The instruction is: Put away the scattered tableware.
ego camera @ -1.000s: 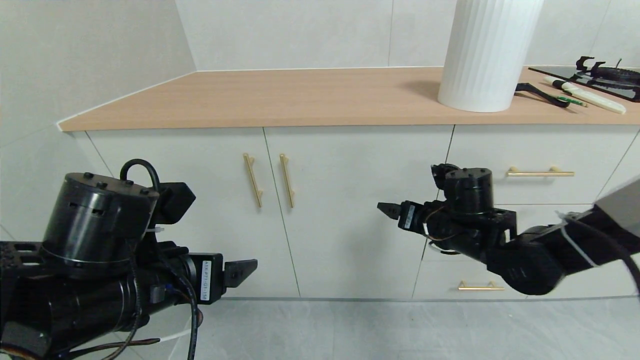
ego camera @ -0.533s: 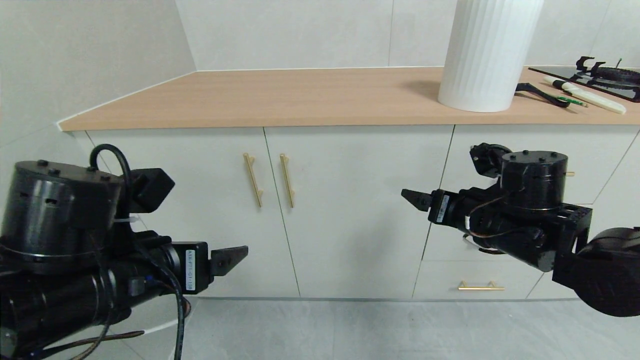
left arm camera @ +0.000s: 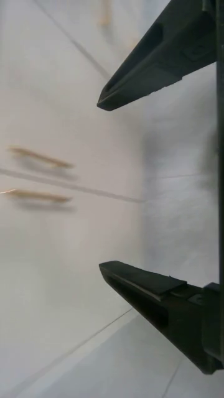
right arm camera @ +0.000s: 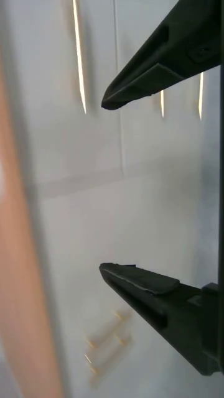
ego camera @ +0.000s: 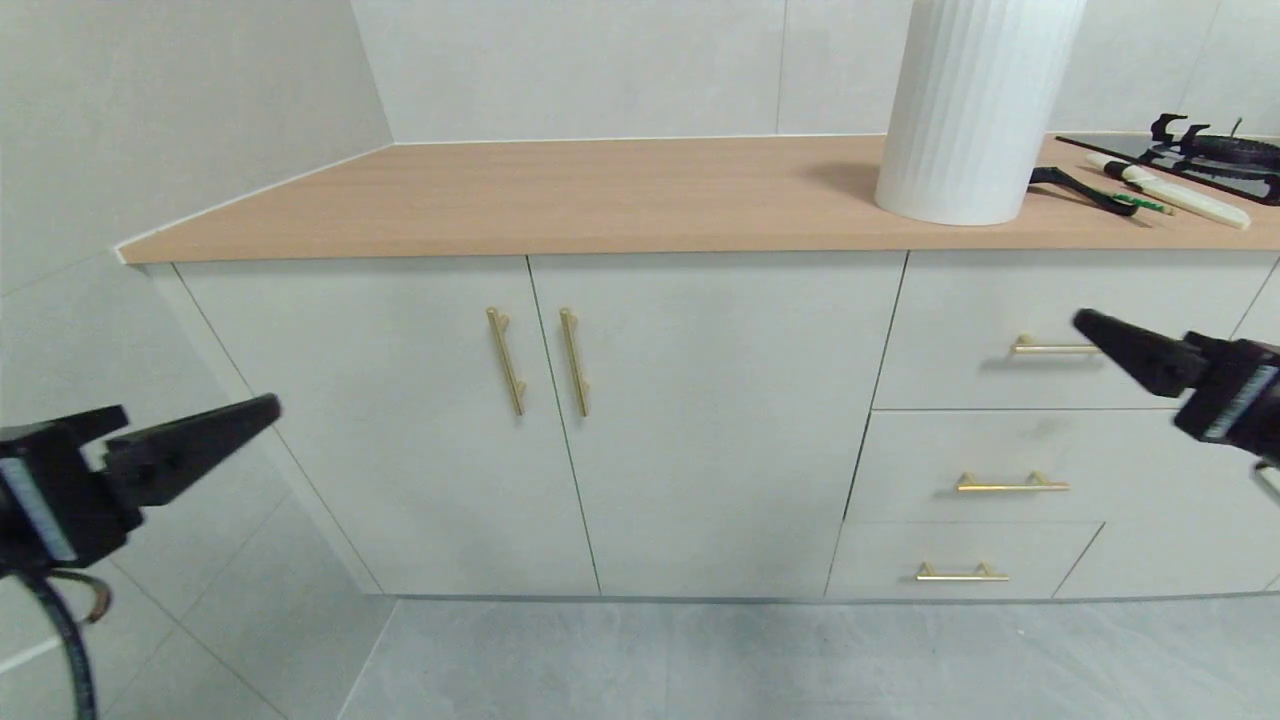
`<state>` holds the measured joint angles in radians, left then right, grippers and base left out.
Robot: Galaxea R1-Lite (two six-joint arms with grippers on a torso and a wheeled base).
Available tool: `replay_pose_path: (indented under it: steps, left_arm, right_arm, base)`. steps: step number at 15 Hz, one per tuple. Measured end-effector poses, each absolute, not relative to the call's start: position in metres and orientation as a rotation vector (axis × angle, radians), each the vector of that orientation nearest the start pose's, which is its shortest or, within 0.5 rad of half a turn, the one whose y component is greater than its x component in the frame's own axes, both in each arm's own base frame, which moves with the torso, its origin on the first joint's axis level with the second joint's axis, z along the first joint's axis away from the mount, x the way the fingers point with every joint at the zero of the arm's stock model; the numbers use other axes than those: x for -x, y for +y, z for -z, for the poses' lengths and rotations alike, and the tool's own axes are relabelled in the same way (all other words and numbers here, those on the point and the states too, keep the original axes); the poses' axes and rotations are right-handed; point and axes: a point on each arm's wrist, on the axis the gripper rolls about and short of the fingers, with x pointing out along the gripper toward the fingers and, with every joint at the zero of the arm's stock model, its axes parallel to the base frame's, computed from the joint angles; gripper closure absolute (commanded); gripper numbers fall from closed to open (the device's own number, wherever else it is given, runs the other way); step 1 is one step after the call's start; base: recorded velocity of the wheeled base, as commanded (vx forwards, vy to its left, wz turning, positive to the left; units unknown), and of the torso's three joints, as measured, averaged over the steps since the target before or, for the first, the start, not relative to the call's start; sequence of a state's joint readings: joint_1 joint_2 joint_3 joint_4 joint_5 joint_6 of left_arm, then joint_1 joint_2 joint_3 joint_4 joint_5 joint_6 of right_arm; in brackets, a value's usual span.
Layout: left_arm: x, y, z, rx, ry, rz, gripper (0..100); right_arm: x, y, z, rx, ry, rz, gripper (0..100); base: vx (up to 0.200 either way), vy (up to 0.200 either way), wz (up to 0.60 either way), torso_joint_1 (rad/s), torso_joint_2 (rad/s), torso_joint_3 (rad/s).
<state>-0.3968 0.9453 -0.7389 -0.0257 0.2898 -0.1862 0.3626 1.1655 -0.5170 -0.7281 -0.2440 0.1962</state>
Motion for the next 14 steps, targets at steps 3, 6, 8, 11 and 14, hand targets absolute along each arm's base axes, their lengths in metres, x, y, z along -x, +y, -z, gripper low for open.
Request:
replay_pose_path:
  steps: [3, 6, 8, 11, 14]
  left_arm:
    - [-0.045, -0.007, -0.273, 0.113, 0.006, 0.011, 0]
    - [0.017, 0.01, -0.262, 0.113, -0.144, -0.053, 0]
    - [0.049, 0.016, -0.245, 0.11, -0.214, -0.079, 0]
    - [0.076, 0.019, -0.223, 0.108, -0.273, -0.179, 0]
    - [0.086, 0.013, -0.209, 0.09, -0.305, -0.252, 0]
  right_arm:
    - [-0.097, 0.021, -0.245, -0.155, -0.174, -0.03, 0]
    - [-0.025, 0.0, -0.234, -0.056, -0.201, 0.025, 0]
    - [0.018, -0.009, -0.219, -0.024, -0.224, 0.074, 0]
    - [0.058, -0.017, -0.208, -0.055, -0.297, 0.314, 0]
    - [0.071, -0.019, -0.205, -0.118, -0.349, 0.441, 0]
  base:
    - [0.0, 0.0, 0.0, 0.0, 0.0, 0.0]
    - [0.0, 0.0, 0.0, 0.0, 0.0, 0.0]
    - [0.0, 0.0, 0.0, 0.0, 0.0, 0.0]
    - [0.0, 0.0, 0.0, 0.0, 0.0, 0.0]
    - [0.0, 0.0, 0.0, 0.0, 0.0, 0.0]
